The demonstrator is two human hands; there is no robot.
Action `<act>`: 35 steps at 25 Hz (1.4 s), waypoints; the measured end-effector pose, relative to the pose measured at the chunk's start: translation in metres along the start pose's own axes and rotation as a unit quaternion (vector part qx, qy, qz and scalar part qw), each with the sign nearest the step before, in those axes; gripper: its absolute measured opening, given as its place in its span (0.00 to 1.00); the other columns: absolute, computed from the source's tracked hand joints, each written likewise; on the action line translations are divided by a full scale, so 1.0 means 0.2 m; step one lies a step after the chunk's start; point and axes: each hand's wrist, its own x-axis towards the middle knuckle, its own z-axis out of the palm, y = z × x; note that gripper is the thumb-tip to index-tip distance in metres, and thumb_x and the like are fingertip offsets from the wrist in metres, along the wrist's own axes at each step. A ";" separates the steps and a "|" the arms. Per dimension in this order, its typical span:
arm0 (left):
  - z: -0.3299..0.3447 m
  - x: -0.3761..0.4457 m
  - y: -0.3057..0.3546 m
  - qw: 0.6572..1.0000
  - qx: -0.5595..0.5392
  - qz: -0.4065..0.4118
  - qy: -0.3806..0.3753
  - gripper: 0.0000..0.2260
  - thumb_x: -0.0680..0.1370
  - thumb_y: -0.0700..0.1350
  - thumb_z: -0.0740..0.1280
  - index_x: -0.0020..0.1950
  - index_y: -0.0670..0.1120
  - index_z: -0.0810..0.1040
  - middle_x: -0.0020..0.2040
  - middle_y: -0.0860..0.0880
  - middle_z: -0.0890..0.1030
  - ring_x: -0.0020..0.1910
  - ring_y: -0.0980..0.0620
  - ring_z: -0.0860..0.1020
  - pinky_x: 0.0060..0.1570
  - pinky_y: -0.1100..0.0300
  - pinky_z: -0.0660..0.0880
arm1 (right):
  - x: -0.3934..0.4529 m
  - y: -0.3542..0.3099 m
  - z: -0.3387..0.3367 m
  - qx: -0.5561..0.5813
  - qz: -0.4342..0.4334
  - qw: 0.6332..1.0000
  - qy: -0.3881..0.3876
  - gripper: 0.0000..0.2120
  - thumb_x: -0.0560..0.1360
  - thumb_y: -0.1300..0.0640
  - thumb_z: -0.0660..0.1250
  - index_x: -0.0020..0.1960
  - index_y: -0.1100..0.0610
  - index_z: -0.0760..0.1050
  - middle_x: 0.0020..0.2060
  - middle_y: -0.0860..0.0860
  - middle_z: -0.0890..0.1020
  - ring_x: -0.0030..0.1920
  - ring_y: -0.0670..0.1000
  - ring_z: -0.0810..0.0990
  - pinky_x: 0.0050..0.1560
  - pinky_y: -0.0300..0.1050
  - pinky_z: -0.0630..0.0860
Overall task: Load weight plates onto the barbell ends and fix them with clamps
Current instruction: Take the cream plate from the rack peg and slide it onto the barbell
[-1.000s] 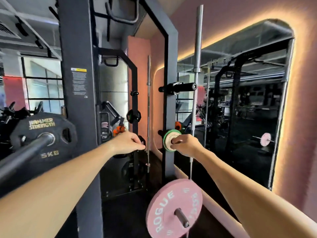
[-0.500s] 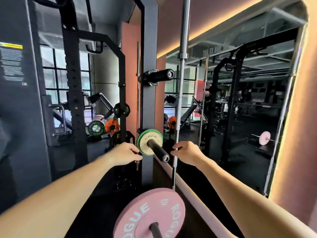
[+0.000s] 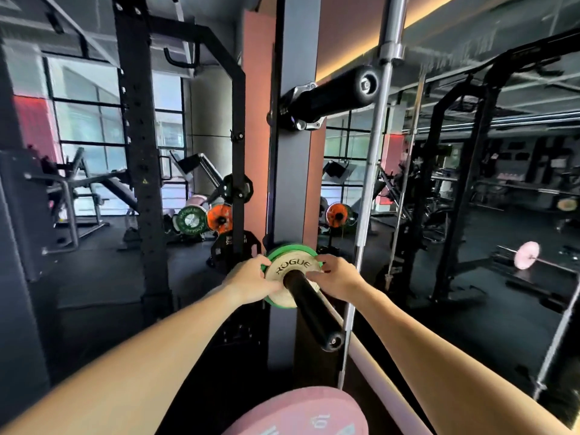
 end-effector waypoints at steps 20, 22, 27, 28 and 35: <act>0.19 -0.31 0.23 0.993 -0.102 -0.036 0.039 0.12 0.79 0.47 0.70 0.56 0.39 0.78 0.55 0.38 0.83 0.56 0.38 0.83 0.49 0.38 0.82 | -0.13 0.24 -0.07 0.161 -0.111 0.968 -0.160 0.20 0.79 0.47 0.68 0.64 0.59 0.74 0.55 0.53 0.81 0.58 0.57 0.81 0.63 0.58 0.77; 0.21 -0.39 0.26 0.993 -0.103 -0.034 0.056 0.11 0.80 0.47 0.70 0.56 0.41 0.79 0.55 0.39 0.84 0.56 0.38 0.83 0.50 0.38 0.82 | -0.20 0.26 -0.08 0.210 -0.114 0.956 -0.172 0.17 0.80 0.49 0.68 0.61 0.60 0.74 0.51 0.56 0.82 0.54 0.57 0.82 0.60 0.63 0.78; 0.23 -0.60 0.34 0.992 -0.102 -0.034 0.063 0.10 0.80 0.45 0.70 0.57 0.40 0.79 0.53 0.37 0.84 0.53 0.37 0.84 0.49 0.38 0.82 | -0.42 0.29 -0.14 0.229 -0.126 0.951 -0.167 0.15 0.81 0.52 0.67 0.60 0.62 0.73 0.53 0.60 0.81 0.55 0.60 0.83 0.53 0.66 0.81; 0.23 -0.64 0.35 0.992 -0.109 -0.035 0.052 0.10 0.80 0.44 0.69 0.57 0.40 0.79 0.53 0.38 0.84 0.52 0.39 0.84 0.48 0.38 0.83 | -0.46 0.29 -0.16 0.225 -0.135 0.951 -0.162 0.14 0.81 0.53 0.67 0.60 0.62 0.73 0.53 0.62 0.81 0.55 0.62 0.83 0.54 0.66 0.81; -0.01 -1.00 0.41 0.991 -0.129 -0.008 0.038 0.10 0.82 0.46 0.66 0.60 0.42 0.77 0.55 0.41 0.83 0.53 0.44 0.85 0.47 0.45 0.84 | -0.77 0.07 -0.24 0.217 -0.211 0.947 -0.111 0.11 0.81 0.52 0.67 0.55 0.60 0.75 0.40 0.49 0.79 0.42 0.49 0.78 0.45 0.44 0.79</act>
